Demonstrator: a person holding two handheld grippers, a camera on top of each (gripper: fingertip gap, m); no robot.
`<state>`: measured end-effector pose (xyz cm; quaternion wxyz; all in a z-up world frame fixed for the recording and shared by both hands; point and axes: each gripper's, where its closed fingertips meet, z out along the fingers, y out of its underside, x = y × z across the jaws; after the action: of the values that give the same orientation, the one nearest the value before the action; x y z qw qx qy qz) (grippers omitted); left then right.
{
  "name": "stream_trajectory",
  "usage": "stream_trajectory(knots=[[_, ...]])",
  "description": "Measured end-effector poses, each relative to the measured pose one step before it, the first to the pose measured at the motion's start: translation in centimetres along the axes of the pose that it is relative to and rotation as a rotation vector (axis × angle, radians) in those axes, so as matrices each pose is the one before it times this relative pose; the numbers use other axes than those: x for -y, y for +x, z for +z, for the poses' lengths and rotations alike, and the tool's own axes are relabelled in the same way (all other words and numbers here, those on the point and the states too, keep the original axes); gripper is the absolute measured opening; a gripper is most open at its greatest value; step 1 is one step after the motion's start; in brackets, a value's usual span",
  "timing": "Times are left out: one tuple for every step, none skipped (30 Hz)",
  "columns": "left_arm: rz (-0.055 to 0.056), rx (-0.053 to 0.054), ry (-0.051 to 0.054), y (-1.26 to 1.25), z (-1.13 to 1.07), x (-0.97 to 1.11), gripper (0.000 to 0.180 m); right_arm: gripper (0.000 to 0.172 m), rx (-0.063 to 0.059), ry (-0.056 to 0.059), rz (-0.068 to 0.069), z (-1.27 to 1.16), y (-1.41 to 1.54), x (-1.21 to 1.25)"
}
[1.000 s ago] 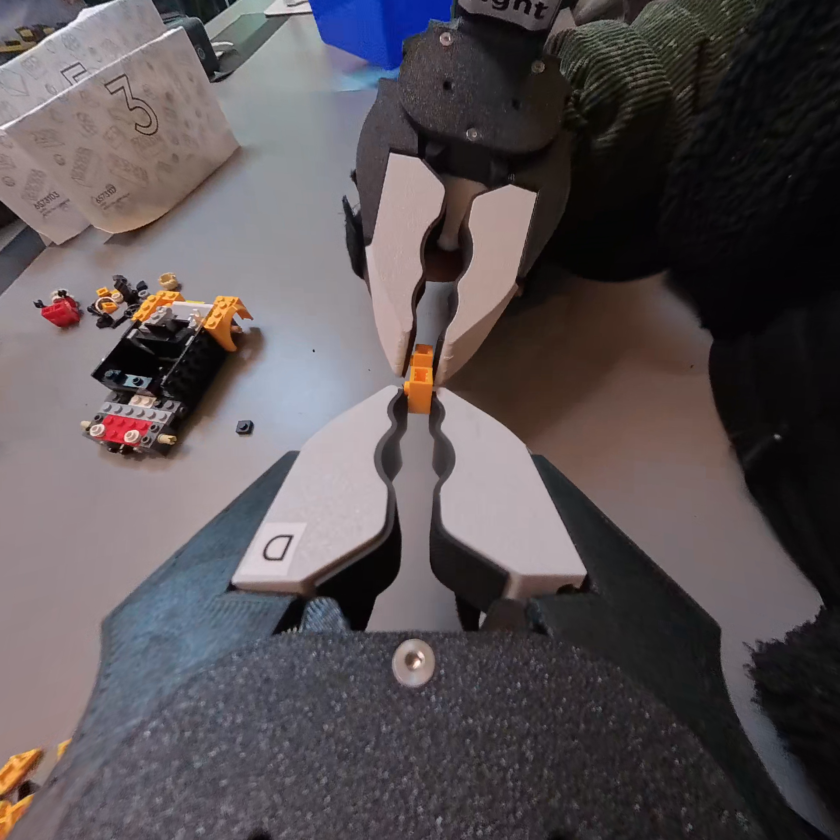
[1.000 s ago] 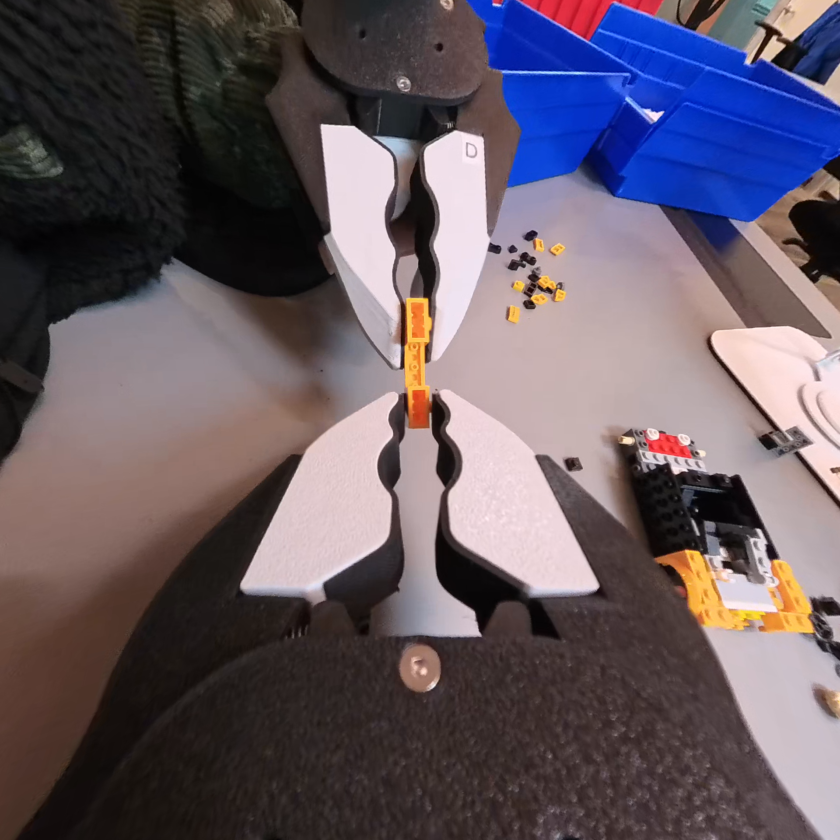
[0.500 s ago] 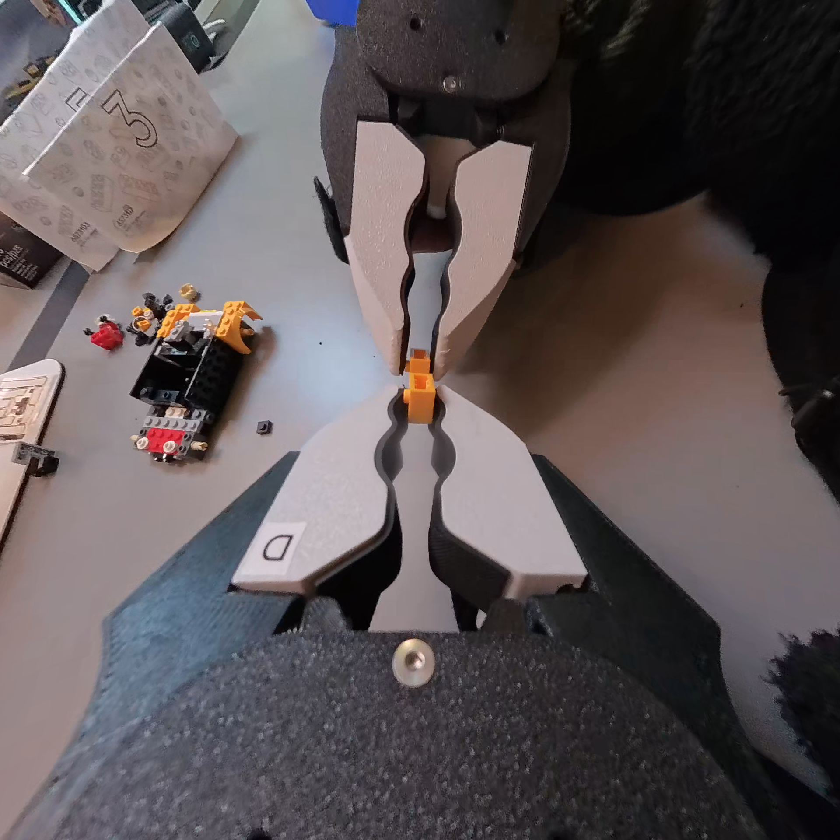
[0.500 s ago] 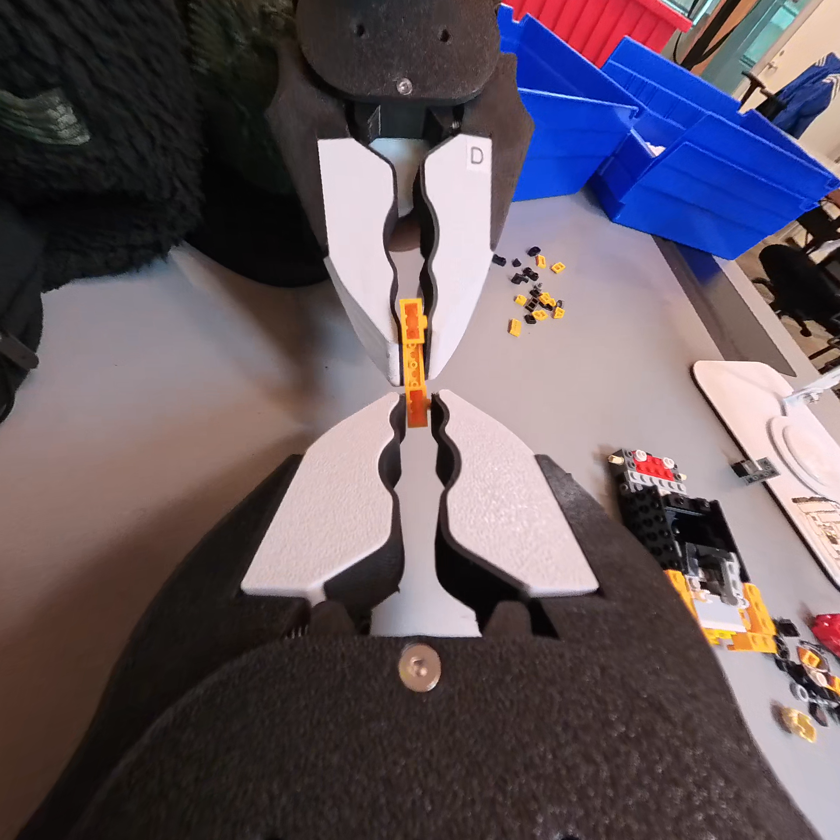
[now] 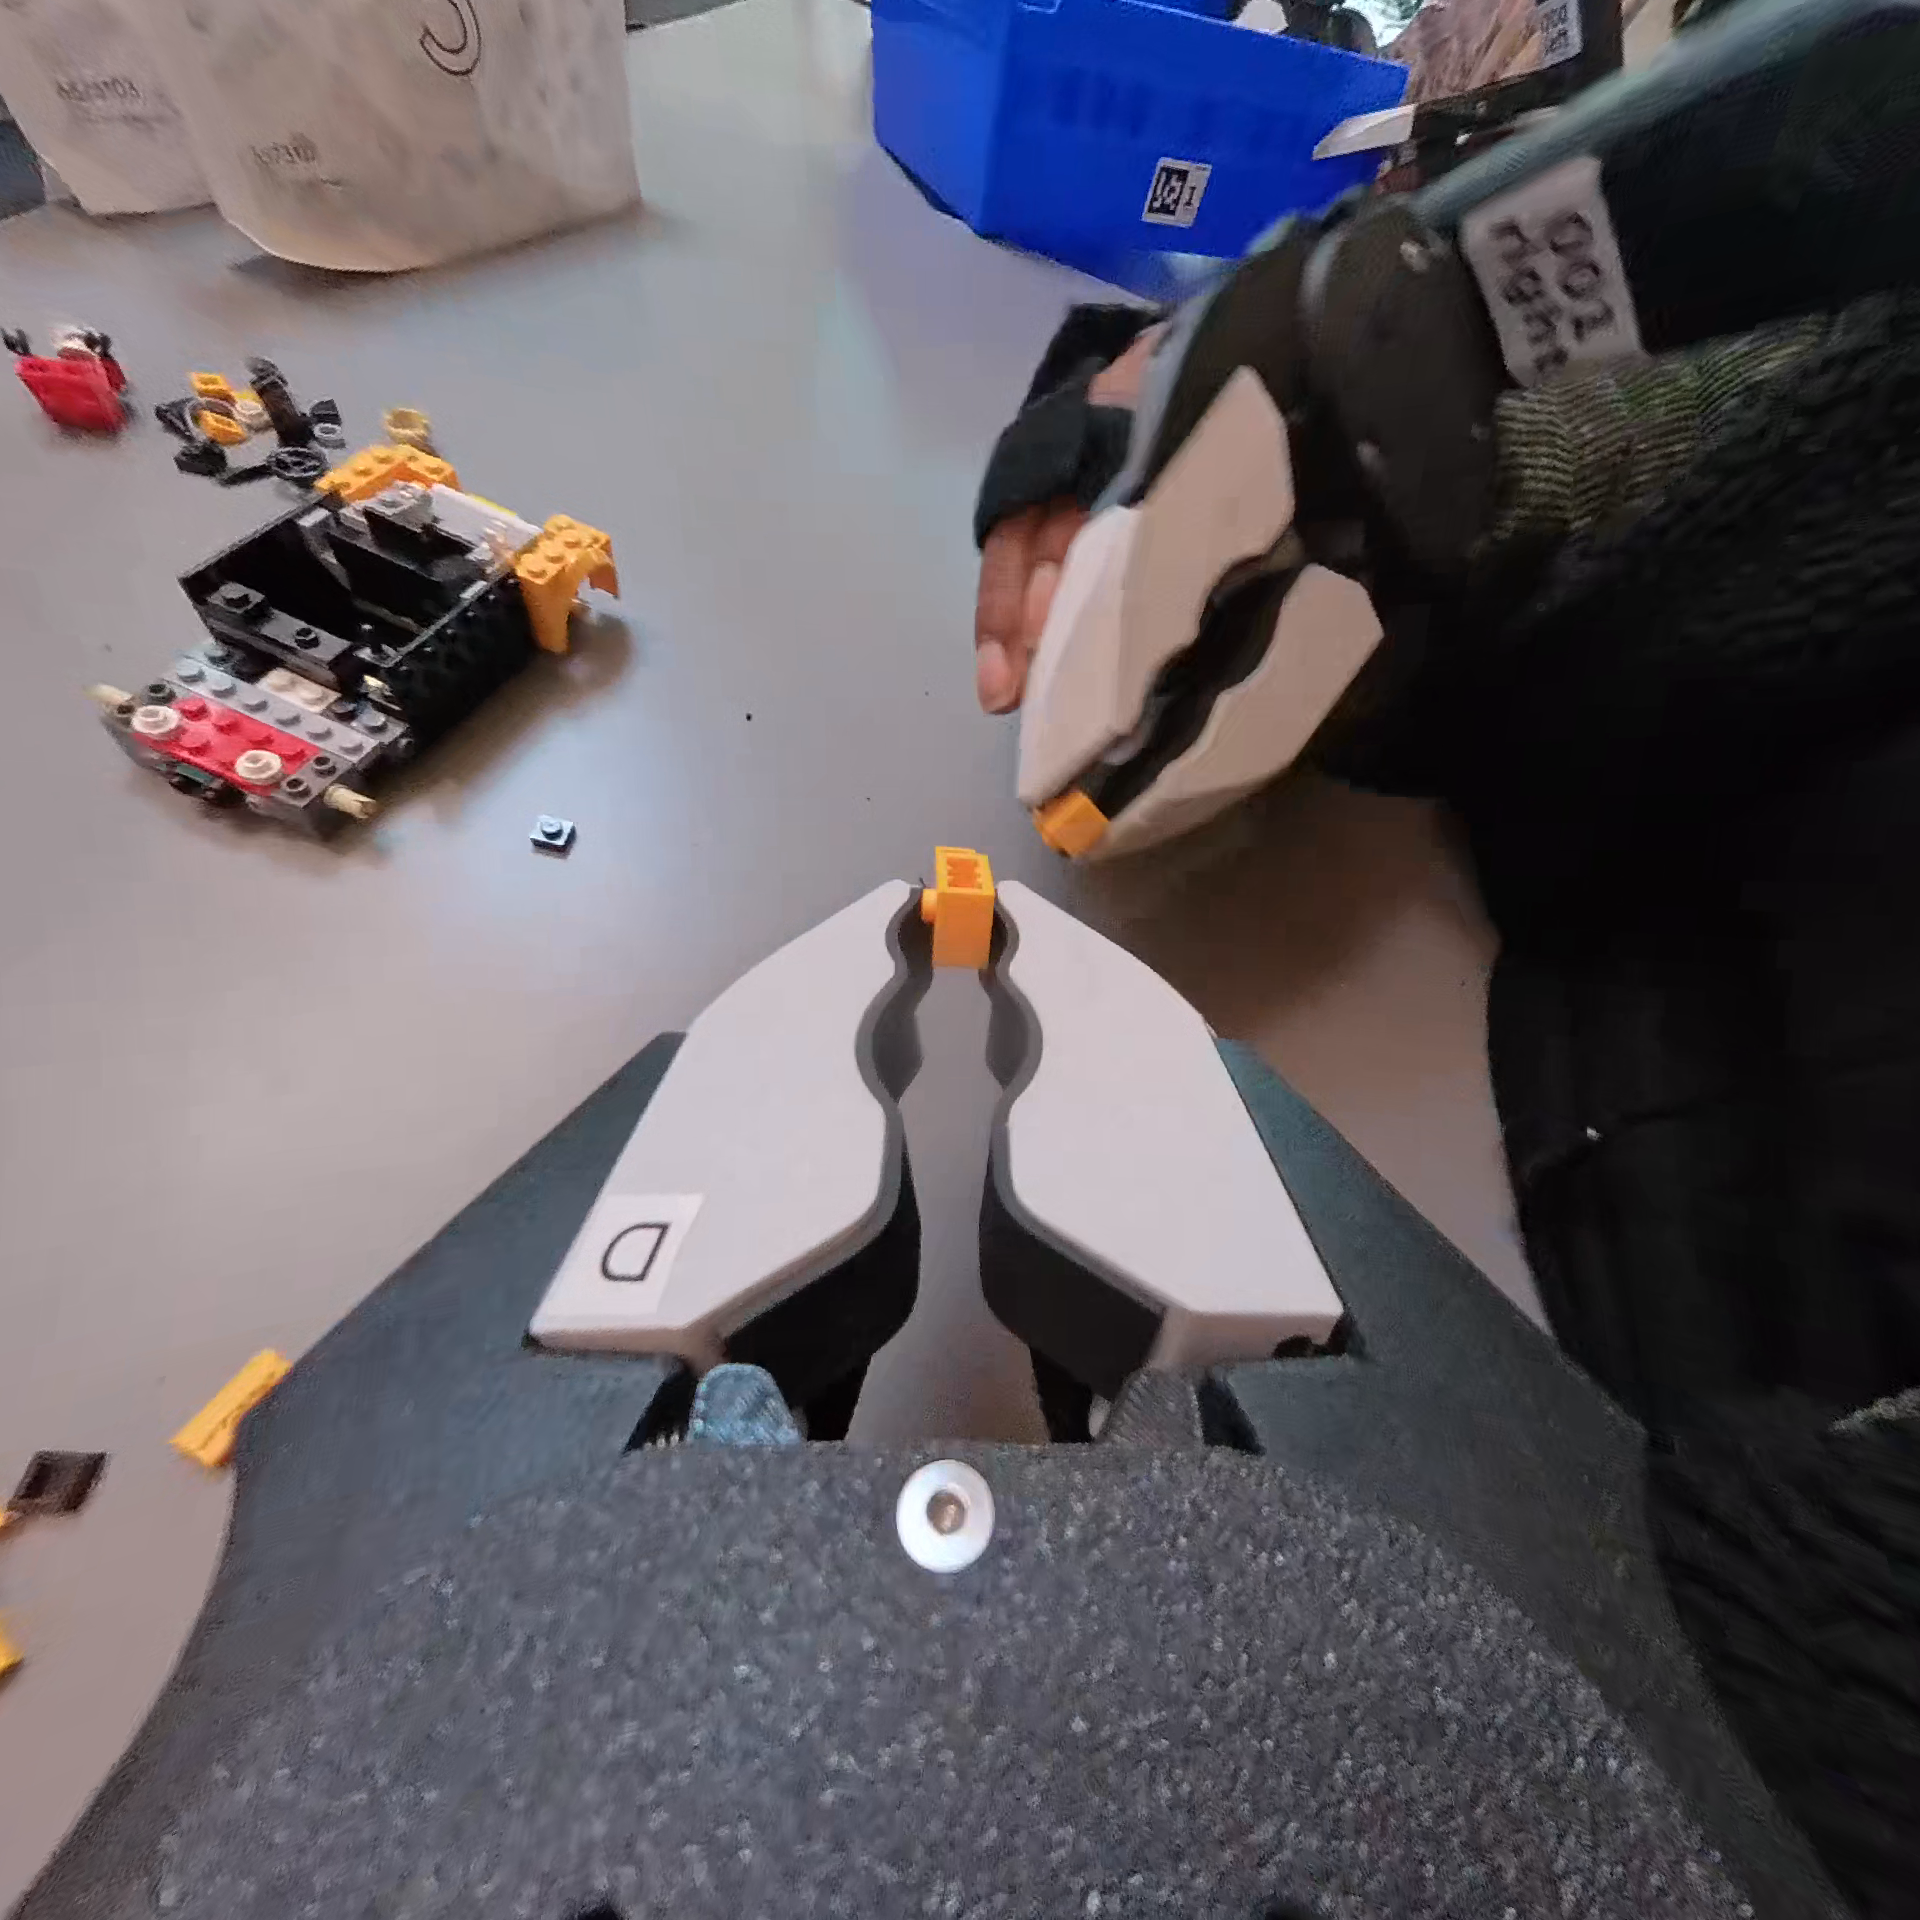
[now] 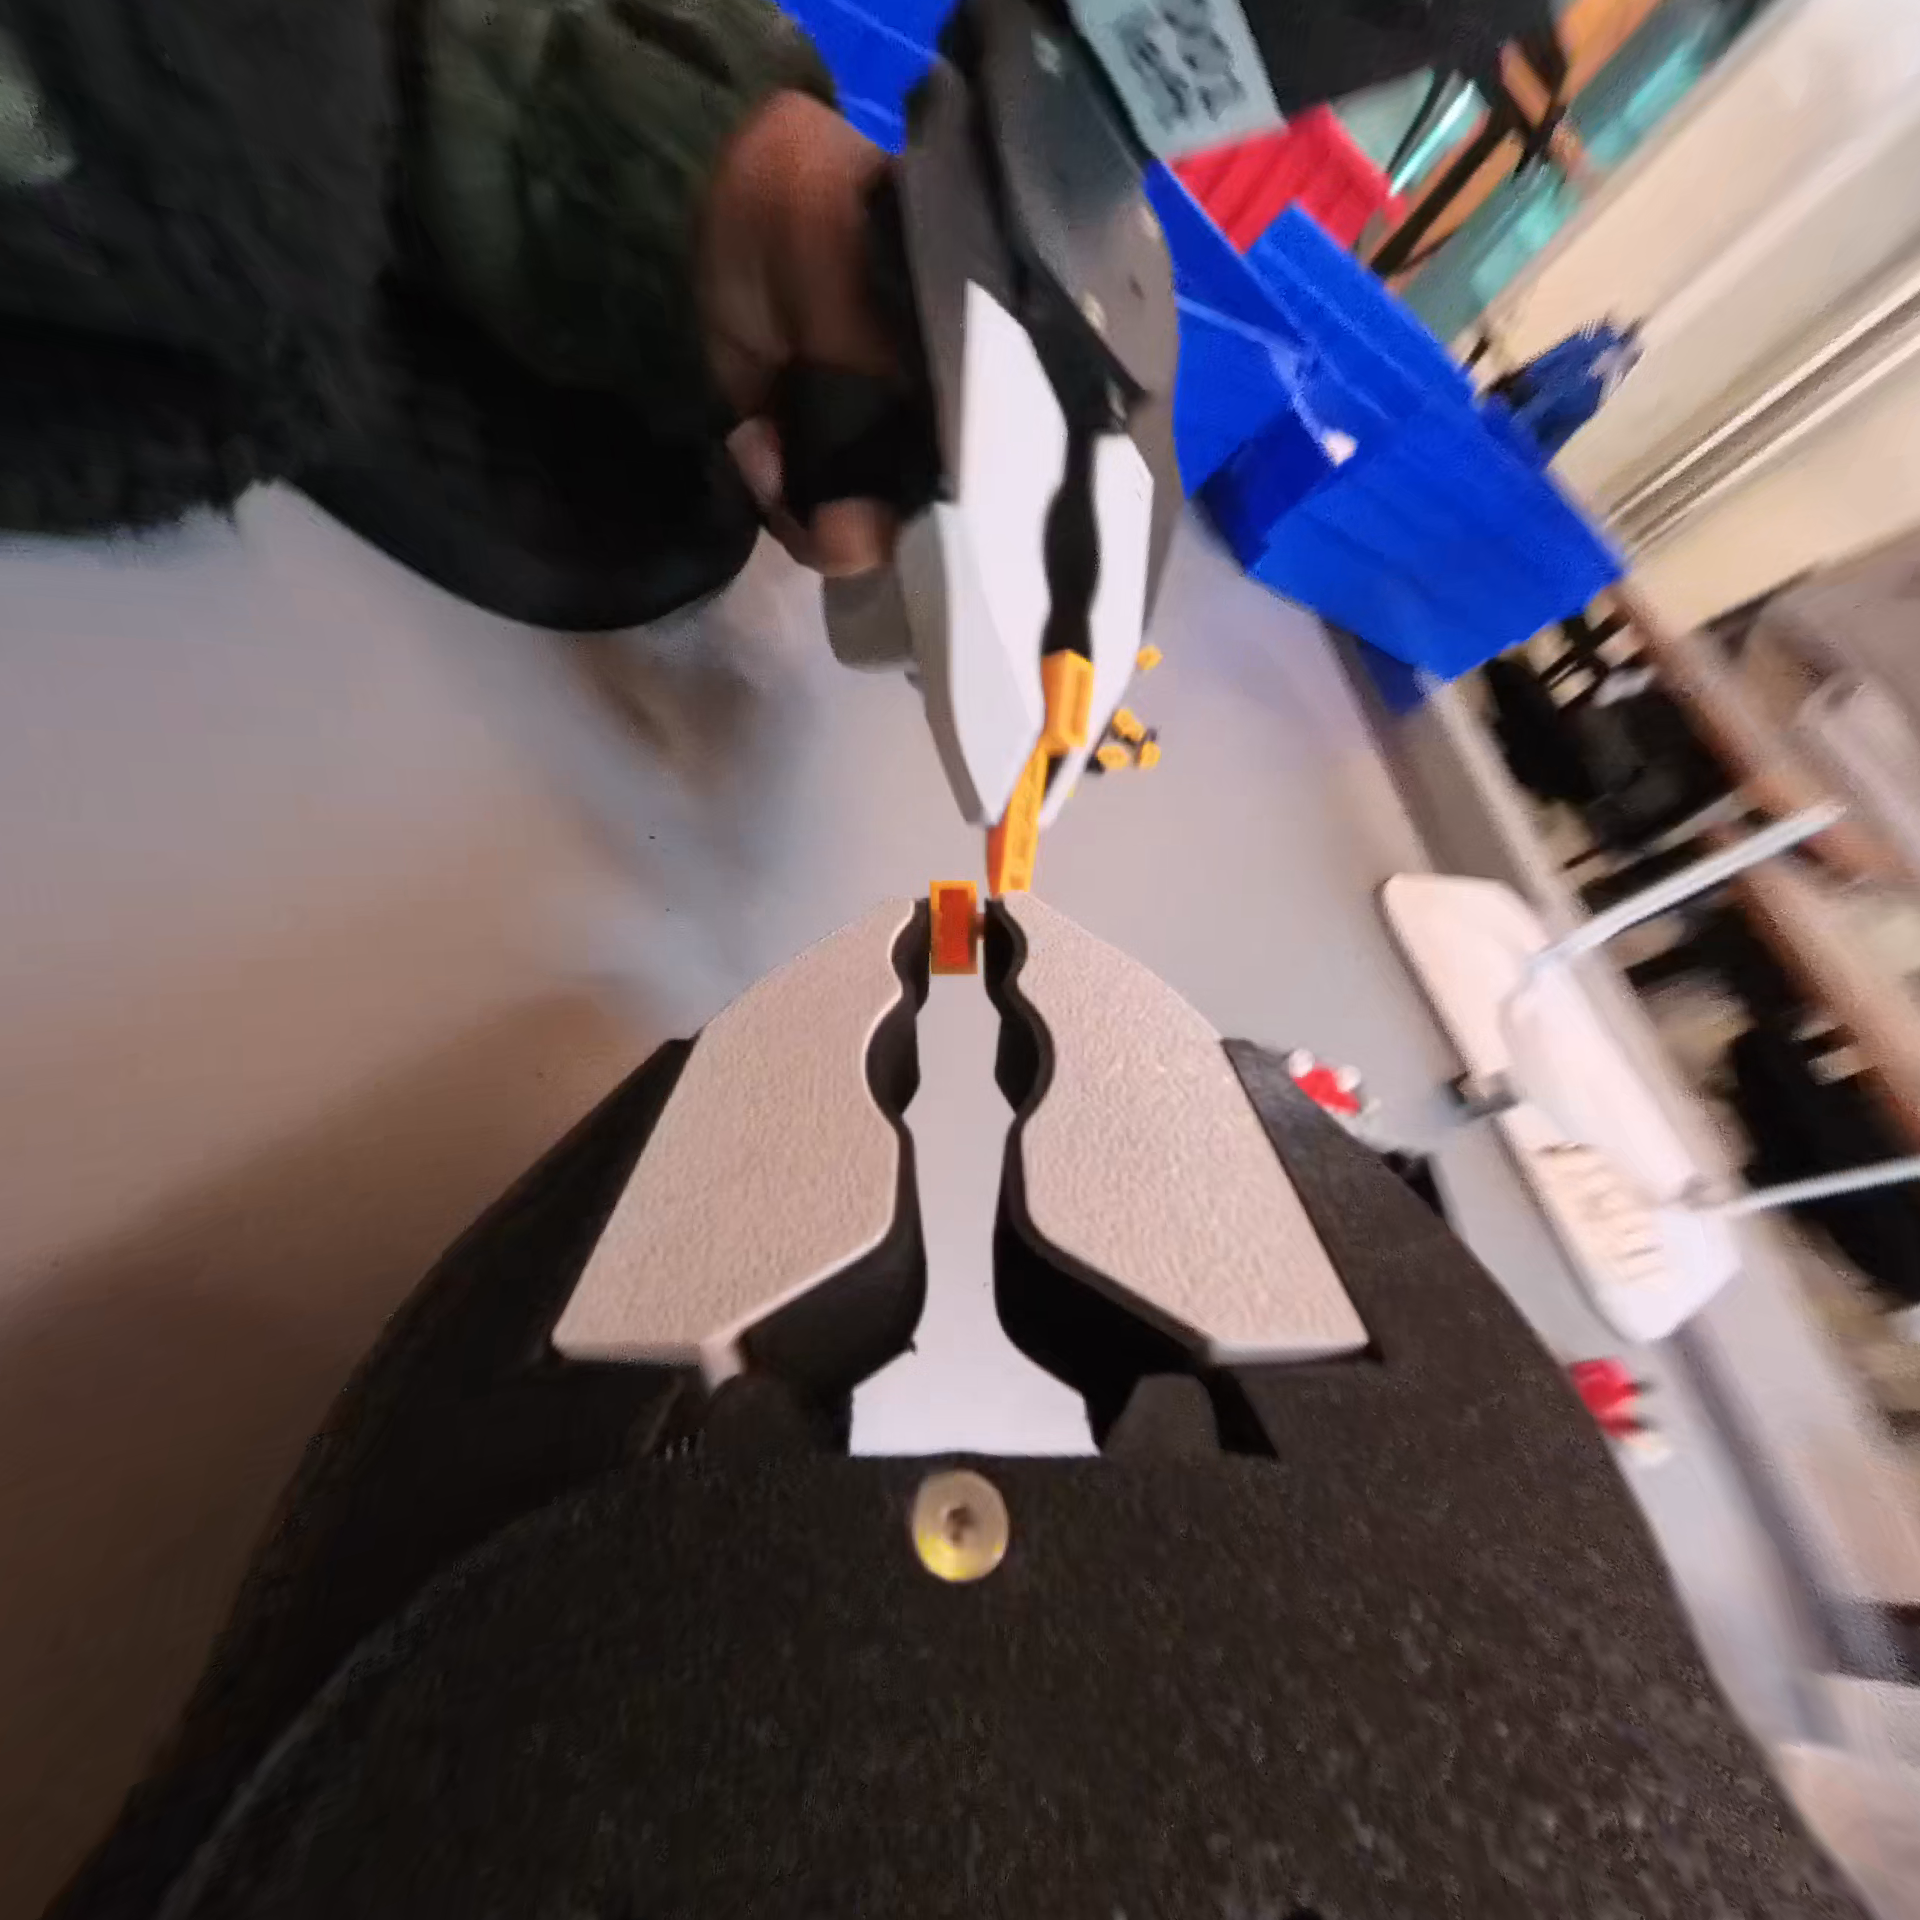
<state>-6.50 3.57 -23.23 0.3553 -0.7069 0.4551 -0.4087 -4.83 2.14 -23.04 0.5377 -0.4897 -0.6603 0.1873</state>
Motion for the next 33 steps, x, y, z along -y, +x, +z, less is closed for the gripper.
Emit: stream_trajectory(knots=[[-0.0079,-0.0037,0.0023,-0.004,-0.023,0.009,0.008,0.010,0.0184,-0.0026,0.0939,-0.102,0.440,-0.542],[-0.0083,0.0041,0.0054,-0.152,-0.054,-0.006,0.008,0.010,0.0140,-0.0046,0.0732,-0.078,0.368,-0.452],[-0.0095,0.0057,0.0046,-0.196,-0.065,-0.007,0.008,0.010,0.0155,-0.0080,0.0419,-0.045,0.145,-0.364],[-0.0118,-0.0017,0.0014,-0.117,-0.037,-0.036,0.008,0.010,-0.0025,-0.0056,0.0159,0.003,0.172,-0.234],[-0.0096,-0.0025,-0.0005,-0.085,0.010,-0.042,0.008,0.010,-0.0048,-0.0114,-0.0002,0.096,0.054,-0.215],[-0.0045,-0.0003,-0.0034,-0.061,0.047,-0.070,0.008,0.010,0.0052,-0.0194,-0.0033,0.211,-0.152,-0.303],[-0.0006,0.0037,-0.0079,-0.062,0.073,-0.139,0.008,0.010,0.0103,-0.0320,-0.0002,0.311,-0.212,-0.491],[0.0046,0.0065,-0.0069,-0.065,0.064,-0.111,0.008,0.010,0.0066,-0.0344,-0.0021,0.334,-0.179,-0.554],[0.0073,0.0037,-0.0068,-0.003,0.060,-0.103,0.008,0.010,0.0101,-0.0290,-0.0045,0.339,-0.212,-0.460],[0.0068,0.0026,-0.0060,0.016,0.066,-0.091,0.008,0.010,0.0101,-0.0301,0.0028,0.378,-0.166,-0.455],[0.0048,0.0025,-0.0067,-0.001,0.060,-0.099,0.008,0.010,0.0033,-0.0348,0.0071,0.395,-0.040,-0.488],[0.0040,0.0041,-0.0077,-0.037,0.073,-0.117,0.008,0.014,0.0004,-0.0349,0.0028,0.399,0.003,-0.492],[0.0041,0.0056,-0.0079,-0.059,0.050,-0.118,0.008,0.017,-0.0132,-0.0330,0.0005,0.315,0.198,-0.468],[0.0033,0.0075,-0.0077,-0.096,0.052,-0.132,0.008,0.020,-0.0204,-0.0229,-0.0047,0.212,0.296,-0.334],[0.0016,0.0067,-0.0083,-0.093,0.043,-0.135,0.008,0.024,-0.0104,-0.0037,-0.0057,0.065,0.141,-0.078],[-0.0007,0.0035,-0.0078,-0.060,0.050,-0.142,0.008,0.025,-0.0021,0.0096,0.0025,-0.042,0.036,0.130],[-0.0015,0.0007,-0.0052,-0.029,0.031,-0.091,0.008,0.026,0.0010,0.0148,0.0073,-0.106,0.041,0.217],[-0.0001,0.0021,-0.0015,-0.034,0.017,-0.049,0.008,0.027,0.0016,0.0137,0.0084,-0.112,0.055,0.194],[0.0011,0.0034,-0.0015,-0.053,0.008,-0.032,0.008,0.028,-0.0011,0.0091,0.0070,-0.104,0.090,0.106],[0.0012,0.0034,-0.0030,-0.053,0.011,-0.055,0.009,0.030,-0.0069,0.0055,0.0034,-0.097,0.180,0.051],[0.0001,0.0031,-0.0039,-0.054,0.024,-0.076,0.009,0.031,-0.0066,0.0025,0.0027,-0.114,0.176,-0.008],[0.0000,0.0020,-0.0059,-0.034,0.046,-0.106,0.009,0.031,0.0006,0.0019,0.0074,-0.121,0.125,-0.023],[0.0002,0.0008,-0.0093,-0.019,0.080,-0.174,0.009,0.031,0.0034,-0.0009,0.0158,-0.134,0.127,-0.092],[-0.0004,0.0048,-0.0110,-0.061,0.117,-0.203,0.009,0.031,0.0102,-0.0031,0.0207,-0.115,0.074,-0.141],[0.0007,0.0098,-0.0130,-0.127,0.165,-0.237,0.009,0.031,0.0161,-0.0050,0.0234,-0.076,-0.012,-0.195],[0.0021,0.0121,-0.0179,-0.162,0.204,-0.322,0.009,0.031,0.0155,-0.0112,0.0225,-0.009,-0.023,-0.287],[0.0032,0.0113,-0.0203,-0.134,0.224,-0.341,0.009,0.031,0.0077,-0.0117,0.0123,0.017,0.024,-0.264],[0.0044,0.0044,-0.0160,-0.030,0.202,-0.260,0.009,0.031,-0.0022,-0.0058,-0.0002,0.008,0.066,-0.125],[0.0036,-0.0040,-0.0086,0.109,0.143,-0.135,0.009,0.031,-0.0031,0.0014,-0.0052,0.009,0.017,0.034],[0.0025,-0.0045,-0.0024,0.115,0.086,-0.025,0.009,0.031,-0.0006,0.0072,-0.0043,-0.017,-0.042,0.168],[0.0027,-0.0025,-0.0009,0.069,0.055,-0.006,0.008,0.030,-0.0051,0.0193,-0.0068,-0.079,-0.012,0.409],[0.0034,-0.0036,-0.0038,0.093,0.048,-0.037,0.009,0.029,-0.0006,0.0389,-0.0091,-0.185,-0.125,0.756],[0.0080,-0.0006,-0.0024,0.097,0.045,0.016,0.009,0.028,0.0088,0.0550,0.0023,-0.231,-0.228,1.075]])
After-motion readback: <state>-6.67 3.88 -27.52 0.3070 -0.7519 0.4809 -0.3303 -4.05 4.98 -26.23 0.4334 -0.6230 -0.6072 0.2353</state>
